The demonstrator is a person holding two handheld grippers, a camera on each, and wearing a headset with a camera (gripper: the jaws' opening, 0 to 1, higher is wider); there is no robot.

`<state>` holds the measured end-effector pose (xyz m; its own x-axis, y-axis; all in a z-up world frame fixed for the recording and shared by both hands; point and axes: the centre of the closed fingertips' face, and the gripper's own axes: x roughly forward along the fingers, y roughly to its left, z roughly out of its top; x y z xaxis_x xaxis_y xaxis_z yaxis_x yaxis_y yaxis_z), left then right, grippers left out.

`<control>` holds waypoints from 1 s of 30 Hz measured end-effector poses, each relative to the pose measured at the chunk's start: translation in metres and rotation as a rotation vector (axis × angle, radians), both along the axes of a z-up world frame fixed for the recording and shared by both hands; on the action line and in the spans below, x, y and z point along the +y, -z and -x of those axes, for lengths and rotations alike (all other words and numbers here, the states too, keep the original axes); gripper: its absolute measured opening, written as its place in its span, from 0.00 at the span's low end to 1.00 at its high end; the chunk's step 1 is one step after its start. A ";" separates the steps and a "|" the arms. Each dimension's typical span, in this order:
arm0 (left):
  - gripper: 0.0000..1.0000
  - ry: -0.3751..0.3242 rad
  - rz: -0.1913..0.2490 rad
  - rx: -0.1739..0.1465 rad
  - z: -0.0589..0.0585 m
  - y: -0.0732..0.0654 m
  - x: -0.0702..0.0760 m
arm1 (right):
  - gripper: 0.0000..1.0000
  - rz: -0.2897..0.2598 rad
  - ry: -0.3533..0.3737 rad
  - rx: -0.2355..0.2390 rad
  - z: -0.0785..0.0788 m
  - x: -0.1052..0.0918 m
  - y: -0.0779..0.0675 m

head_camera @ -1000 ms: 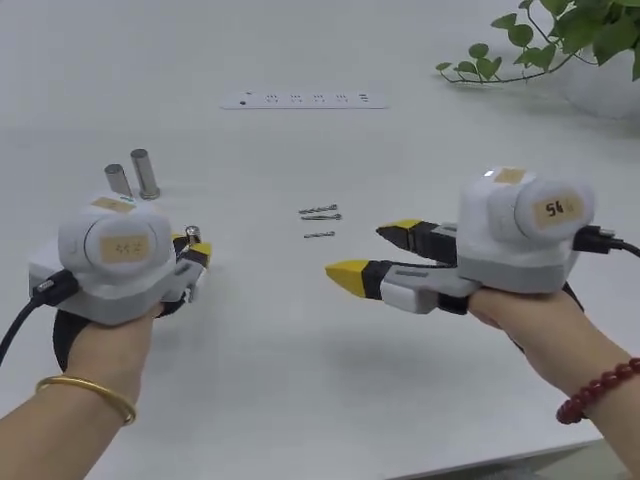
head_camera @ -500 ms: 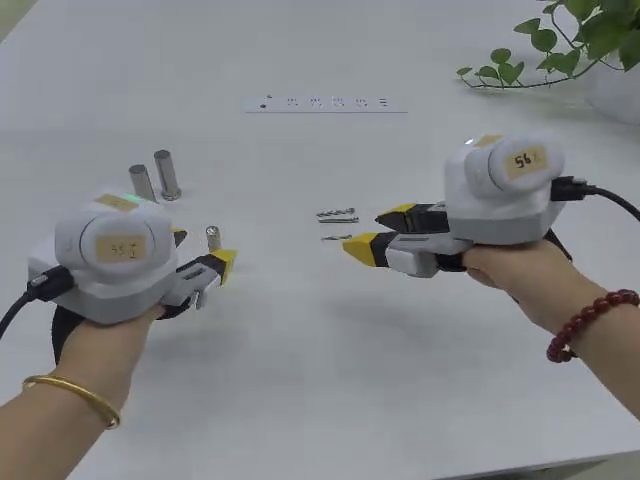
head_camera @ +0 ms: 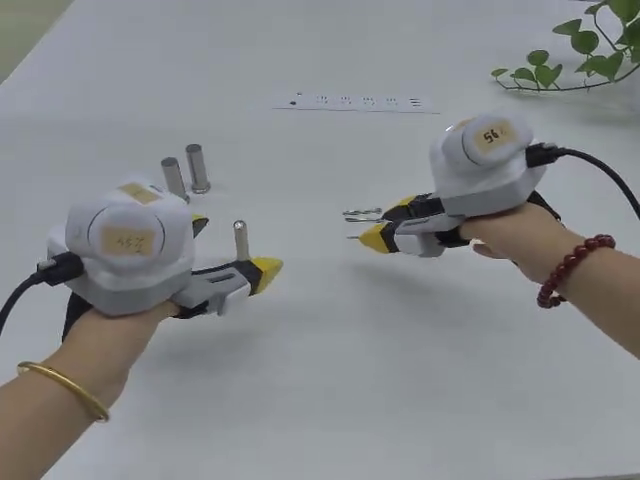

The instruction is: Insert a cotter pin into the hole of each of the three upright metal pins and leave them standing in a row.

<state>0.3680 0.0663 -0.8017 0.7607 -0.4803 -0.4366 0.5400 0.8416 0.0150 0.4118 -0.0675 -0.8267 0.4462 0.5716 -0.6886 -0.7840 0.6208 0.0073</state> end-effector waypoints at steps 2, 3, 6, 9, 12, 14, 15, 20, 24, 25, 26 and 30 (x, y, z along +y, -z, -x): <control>0.67 0.014 0.009 -0.002 0.001 -0.002 -0.002 | 0.29 0.023 -0.017 0.008 -0.002 0.001 0.006; 0.68 0.022 0.011 -0.004 0.002 -0.002 -0.003 | 0.28 0.030 -0.023 0.013 -0.002 0.002 0.008; 0.74 0.037 0.024 -0.003 0.004 -0.005 -0.006 | 0.27 0.059 -0.043 0.024 -0.006 0.003 0.014; 0.78 0.051 0.025 -0.003 0.006 -0.006 -0.007 | 0.25 0.087 -0.063 0.035 -0.007 0.002 0.019; 0.82 0.061 0.037 -0.003 0.009 -0.009 -0.008 | 0.23 0.116 -0.070 0.046 -0.008 0.001 0.025; 0.84 0.063 0.051 -0.007 0.009 -0.011 -0.007 | 0.23 0.133 -0.074 0.050 -0.009 -0.001 0.028; 0.85 0.066 0.057 -0.011 0.010 -0.013 -0.007 | 0.23 0.135 -0.077 0.050 -0.009 -0.001 0.028; 0.89 0.082 0.061 -0.006 0.014 -0.014 -0.007 | 0.20 0.146 -0.094 0.071 -0.008 -0.002 0.035; 0.88 0.087 0.055 -0.001 0.018 -0.013 -0.006 | 0.18 0.149 -0.114 0.074 -0.009 -0.002 0.035; 0.88 0.088 0.056 0.000 0.019 -0.014 -0.006 | 0.17 0.154 -0.125 0.073 -0.009 -0.001 0.034; 0.88 0.088 0.057 0.002 0.019 -0.013 -0.006 | 0.17 0.158 -0.129 0.076 -0.009 -0.001 0.034; 0.87 0.095 0.054 0.007 0.022 -0.013 -0.006 | 0.14 0.182 -0.166 0.081 -0.009 -0.002 0.034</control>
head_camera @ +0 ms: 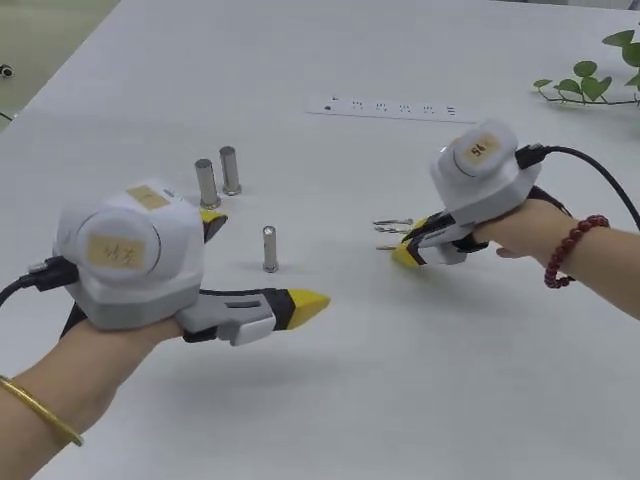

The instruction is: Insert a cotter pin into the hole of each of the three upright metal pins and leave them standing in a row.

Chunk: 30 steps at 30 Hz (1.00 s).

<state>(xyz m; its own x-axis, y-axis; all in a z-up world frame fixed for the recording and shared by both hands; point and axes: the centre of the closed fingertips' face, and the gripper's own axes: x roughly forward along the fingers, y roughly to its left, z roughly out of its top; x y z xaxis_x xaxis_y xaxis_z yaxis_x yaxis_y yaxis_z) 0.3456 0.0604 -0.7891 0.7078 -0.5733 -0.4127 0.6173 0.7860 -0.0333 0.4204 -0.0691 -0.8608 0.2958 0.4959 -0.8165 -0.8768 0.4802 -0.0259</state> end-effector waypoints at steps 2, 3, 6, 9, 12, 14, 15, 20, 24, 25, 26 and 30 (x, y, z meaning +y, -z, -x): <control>0.87 0.001 -0.001 0.003 0.002 0.000 0.000 | 0.10 0.018 -0.010 0.002 0.000 -0.001 0.000; 0.87 0.001 -0.002 0.003 0.002 0.000 0.000 | 0.09 0.027 -0.020 -0.003 0.000 -0.001 0.000; 0.87 0.013 -0.006 -0.001 0.005 0.000 -0.001 | 0.06 0.065 -0.106 -0.024 0.004 0.003 0.000; 0.88 0.028 -0.013 -0.008 0.008 -0.001 -0.003 | 0.05 0.107 -0.171 -0.040 0.008 0.004 0.001; 0.87 0.034 -0.023 -0.011 0.011 -0.001 -0.004 | 0.04 0.126 -0.187 -0.045 0.007 0.004 0.001; 0.86 0.036 -0.025 -0.025 0.013 -0.002 -0.004 | 0.03 0.143 -0.200 -0.058 0.006 0.004 0.001; 0.86 0.035 -0.026 -0.025 0.013 -0.002 -0.004 | 0.02 0.147 -0.207 -0.063 0.007 0.004 0.001; 0.85 0.029 -0.025 -0.010 0.016 0.000 -0.003 | 0.02 0.156 -0.219 -0.077 0.007 0.004 0.001; 0.84 0.025 -0.023 0.006 0.017 0.002 -0.002 | 0.01 0.149 -0.227 -0.092 0.007 0.004 0.001; 0.83 0.025 -0.021 0.009 0.018 0.002 -0.002 | 0.01 0.150 -0.227 -0.096 0.007 0.004 0.001; 0.83 0.024 -0.019 0.013 0.018 0.002 -0.002 | 0.01 0.149 -0.233 -0.099 0.006 0.004 0.002; 0.82 0.018 -0.024 0.014 0.019 0.001 -0.001 | 0.01 0.160 -0.262 -0.143 0.009 0.004 -0.002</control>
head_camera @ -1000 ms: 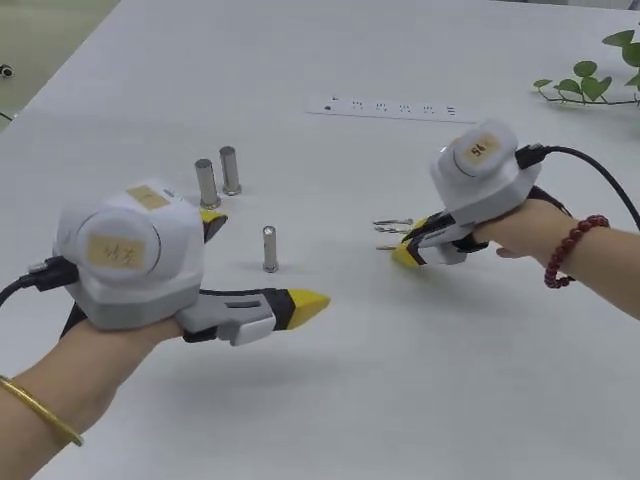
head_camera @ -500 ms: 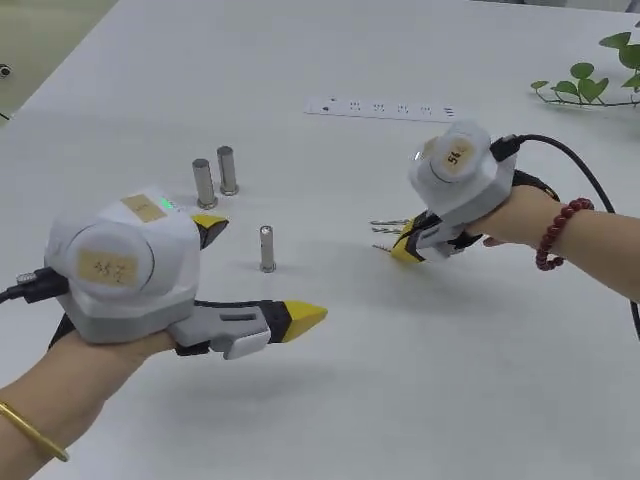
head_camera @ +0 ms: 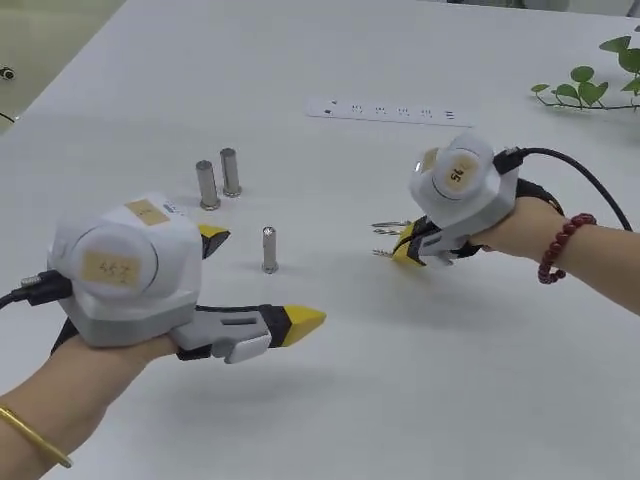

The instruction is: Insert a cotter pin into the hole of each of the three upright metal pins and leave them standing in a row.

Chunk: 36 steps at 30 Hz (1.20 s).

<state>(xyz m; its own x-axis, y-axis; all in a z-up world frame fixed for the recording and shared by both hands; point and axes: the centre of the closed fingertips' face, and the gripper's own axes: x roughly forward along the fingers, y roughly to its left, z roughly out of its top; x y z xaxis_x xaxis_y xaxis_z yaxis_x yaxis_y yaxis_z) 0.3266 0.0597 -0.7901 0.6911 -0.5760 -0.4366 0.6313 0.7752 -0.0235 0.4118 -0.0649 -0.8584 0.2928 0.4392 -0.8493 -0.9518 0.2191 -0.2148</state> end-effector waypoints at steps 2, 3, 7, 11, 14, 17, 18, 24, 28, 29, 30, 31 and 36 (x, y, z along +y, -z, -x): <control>0.82 -0.002 0.002 -0.004 0.000 -0.002 0.001 | 0.01 0.003 -0.014 -0.017 0.003 0.000 -0.004; 0.81 -0.003 0.004 -0.004 0.000 -0.002 0.001 | 0.01 0.002 -0.023 -0.027 0.004 0.001 -0.007; 0.78 -0.008 0.024 0.009 0.000 -0.003 0.001 | 0.01 -0.004 -0.066 -0.080 0.010 0.006 -0.020; 0.73 -0.015 0.045 0.023 0.000 -0.004 -0.001 | 0.01 -0.011 -0.116 -0.140 0.018 0.014 -0.034; 0.70 -0.025 0.078 0.044 0.000 -0.004 -0.002 | 0.01 -0.017 -0.148 -0.172 0.025 0.020 -0.042; 0.65 -0.038 0.110 0.063 -0.001 -0.005 -0.003 | 0.01 -0.028 -0.188 -0.209 0.033 0.029 -0.052; 0.64 -0.041 0.119 0.068 -0.001 -0.006 -0.004 | 0.01 -0.034 -0.195 -0.216 0.034 0.031 -0.055; 0.52 -0.038 0.165 0.099 0.002 -0.007 -0.008 | 0.01 -0.061 -0.262 -0.277 0.048 0.048 -0.073; 0.43 -0.030 0.215 0.119 0.004 -0.011 -0.012 | 0.01 -0.075 -0.304 -0.308 0.058 0.058 -0.083; 0.41 -0.029 0.225 0.120 0.004 -0.012 -0.012 | 0.01 -0.082 -0.311 -0.311 0.061 0.061 -0.085; 0.39 -0.029 0.233 0.120 0.004 -0.013 -0.013 | 0.01 -0.083 -0.317 -0.313 0.063 0.063 -0.086; 0.37 -0.029 0.248 0.120 0.004 -0.015 -0.014 | 0.01 -0.089 -0.328 -0.318 0.066 0.066 -0.089; 0.31 -0.029 0.311 0.151 0.006 -0.020 -0.017 | 0.01 -0.107 -0.364 -0.329 0.078 0.076 -0.096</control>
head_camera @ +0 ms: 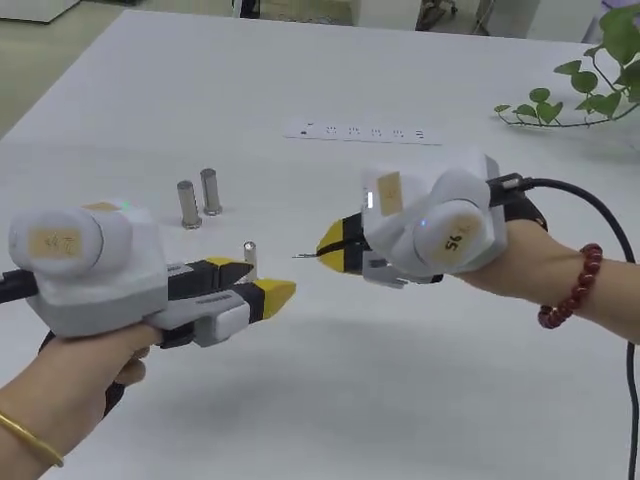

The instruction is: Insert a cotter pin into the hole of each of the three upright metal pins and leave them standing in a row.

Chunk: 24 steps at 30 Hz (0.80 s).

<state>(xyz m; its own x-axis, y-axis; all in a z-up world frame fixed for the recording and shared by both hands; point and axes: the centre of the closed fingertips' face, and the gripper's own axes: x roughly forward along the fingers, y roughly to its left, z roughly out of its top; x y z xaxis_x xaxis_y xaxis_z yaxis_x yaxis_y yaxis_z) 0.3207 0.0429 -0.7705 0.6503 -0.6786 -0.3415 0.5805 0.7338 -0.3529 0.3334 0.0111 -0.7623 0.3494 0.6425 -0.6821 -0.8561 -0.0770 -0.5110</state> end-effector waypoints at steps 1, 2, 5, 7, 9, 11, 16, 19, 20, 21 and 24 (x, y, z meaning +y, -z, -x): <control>0.29 0.000 0.016 0.003 0.000 -0.001 0.000 | 0.01 -0.003 -0.007 -0.002 0.003 0.002 -0.001; 0.28 -0.002 0.028 0.006 0.001 -0.002 -0.001 | 0.01 -0.003 -0.012 -0.005 0.004 0.003 -0.002; 0.24 -0.001 0.076 0.025 0.003 -0.005 -0.002 | 0.01 -0.008 -0.026 -0.010 0.009 0.007 -0.004; 0.21 0.003 0.091 0.030 0.004 -0.006 -0.002 | 0.01 -0.012 -0.033 -0.013 0.012 0.009 -0.005; 0.18 0.007 0.119 0.038 0.005 -0.008 -0.003 | 0.01 -0.017 -0.038 -0.012 0.014 0.010 -0.006; 0.17 0.009 0.147 0.051 0.006 -0.009 -0.004 | 0.01 -0.019 -0.044 -0.013 0.017 0.012 -0.007; 0.12 0.007 0.207 0.075 0.008 -0.012 -0.004 | 0.01 -0.021 -0.053 -0.019 0.019 0.014 -0.006; 0.10 0.010 0.212 0.070 0.009 -0.013 -0.005 | 0.01 -0.026 -0.053 -0.017 0.020 0.015 -0.006; 0.09 0.014 0.210 0.073 0.009 -0.013 -0.005 | 0.01 -0.029 -0.053 -0.016 0.021 0.015 -0.006; 0.08 0.015 0.213 0.077 0.009 -0.012 -0.006 | 0.01 -0.029 -0.056 -0.011 0.022 0.016 -0.006; 0.06 0.020 0.230 0.081 0.010 -0.014 -0.007 | 0.01 -0.027 -0.059 -0.012 0.024 0.017 -0.005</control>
